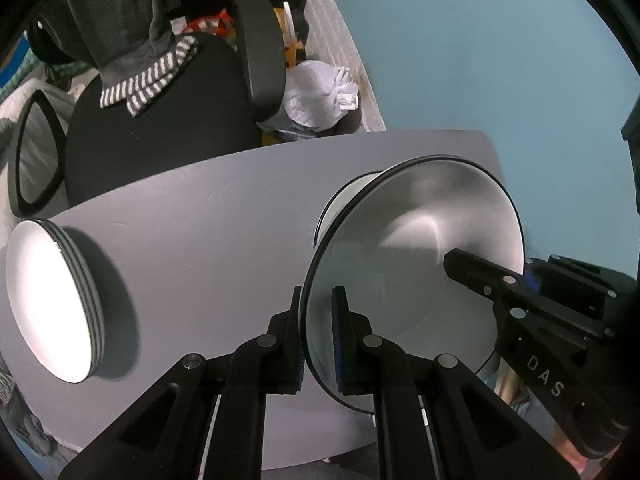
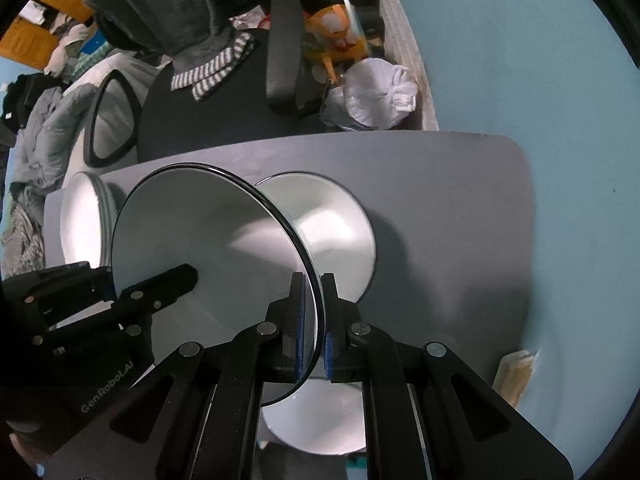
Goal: Organize plates and bowls
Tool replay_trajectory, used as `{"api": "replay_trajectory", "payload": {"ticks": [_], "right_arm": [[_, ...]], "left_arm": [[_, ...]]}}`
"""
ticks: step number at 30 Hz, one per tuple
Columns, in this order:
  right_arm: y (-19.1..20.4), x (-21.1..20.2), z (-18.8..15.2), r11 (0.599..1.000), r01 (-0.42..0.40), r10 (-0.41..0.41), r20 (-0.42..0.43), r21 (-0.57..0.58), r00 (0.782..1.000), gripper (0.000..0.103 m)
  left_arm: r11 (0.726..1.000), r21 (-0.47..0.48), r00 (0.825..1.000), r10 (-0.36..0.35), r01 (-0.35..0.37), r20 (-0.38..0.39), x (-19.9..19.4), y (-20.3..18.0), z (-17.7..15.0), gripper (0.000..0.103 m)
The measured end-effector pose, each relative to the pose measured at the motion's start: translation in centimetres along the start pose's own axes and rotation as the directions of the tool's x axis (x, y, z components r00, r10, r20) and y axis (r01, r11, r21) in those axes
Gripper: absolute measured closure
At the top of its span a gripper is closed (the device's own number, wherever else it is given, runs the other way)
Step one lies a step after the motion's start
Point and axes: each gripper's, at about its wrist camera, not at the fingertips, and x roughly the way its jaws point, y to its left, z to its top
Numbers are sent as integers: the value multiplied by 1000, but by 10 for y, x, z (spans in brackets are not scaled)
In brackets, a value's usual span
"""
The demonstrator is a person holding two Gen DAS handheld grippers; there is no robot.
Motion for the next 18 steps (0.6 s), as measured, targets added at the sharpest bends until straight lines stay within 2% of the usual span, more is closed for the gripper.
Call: {"api": "replay_trajectory", "payload": {"ticks": [7,18], "right_arm": [[-13,14,7,1000,-19,20,-39,22,999,96],[-22,29,9,1000,-22,23,-73,20,997,96]], "left_arm": [[999,28,999,43,-42,-23,16,-9,8,93],[998,24,997,57,-56,-52,30,-10,13,93]]}}
